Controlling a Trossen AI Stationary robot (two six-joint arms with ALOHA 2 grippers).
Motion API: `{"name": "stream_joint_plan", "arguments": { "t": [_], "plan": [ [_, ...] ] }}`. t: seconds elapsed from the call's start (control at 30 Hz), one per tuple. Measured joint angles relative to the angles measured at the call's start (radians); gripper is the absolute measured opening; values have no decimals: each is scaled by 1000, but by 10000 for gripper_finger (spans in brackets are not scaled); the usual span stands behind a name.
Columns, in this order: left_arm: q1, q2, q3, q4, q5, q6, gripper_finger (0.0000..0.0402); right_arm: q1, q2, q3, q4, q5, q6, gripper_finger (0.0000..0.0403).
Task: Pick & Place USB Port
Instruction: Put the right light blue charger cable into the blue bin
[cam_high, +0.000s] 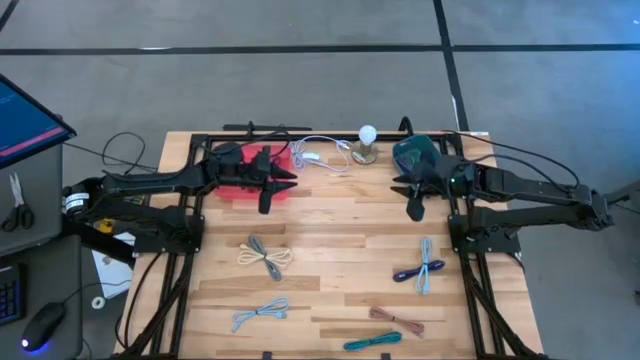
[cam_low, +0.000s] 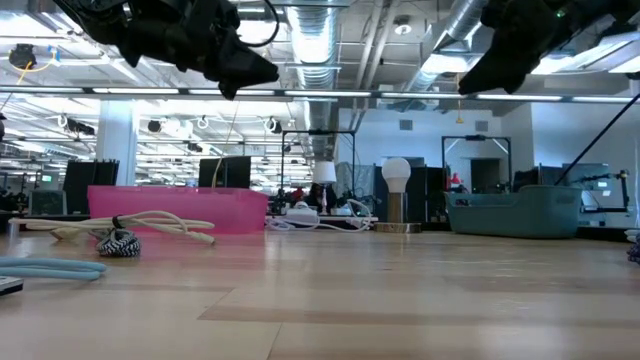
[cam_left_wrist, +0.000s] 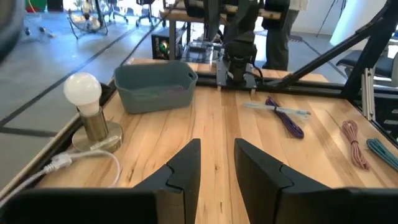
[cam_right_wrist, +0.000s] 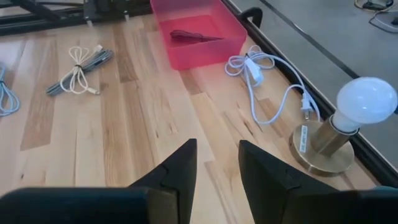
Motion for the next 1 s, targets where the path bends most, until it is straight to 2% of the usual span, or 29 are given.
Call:
{"name": "stream_joint_plan", "arguments": {
  "t": [0.13, 0.27, 0.4, 0.57, 0.67, 0.77, 1.0],
  "plan": [
    [0, -29, 0, 16, 0, 7, 93, 0, 0, 0, 36, 0, 0, 109],
    [-3, -95, 1, -52, 0, 73, 77, 0, 0, 0, 52, 0, 31, 108],
    [-4, -147, 1, -105, 0, 70, 61, 1, 0, 0, 49, -3, 54, 108],
    [-28, -168, 1, -138, 0, 53, 48, 0, 0, 0, 18, -87, 64, 108],
    [-45, -167, 1, -140, 0, 53, 45, 2, 0, 0, -59, -135, 193, 108],
    [-53, -166, 1, -140, 1, 53, 45, 15, 0, 0, -173, -138, 375, 108],
    [-53, -166, 1, -140, 0, 53, 45, 90, 0, 0, -455, -234, 761, 108]
  ]
}}
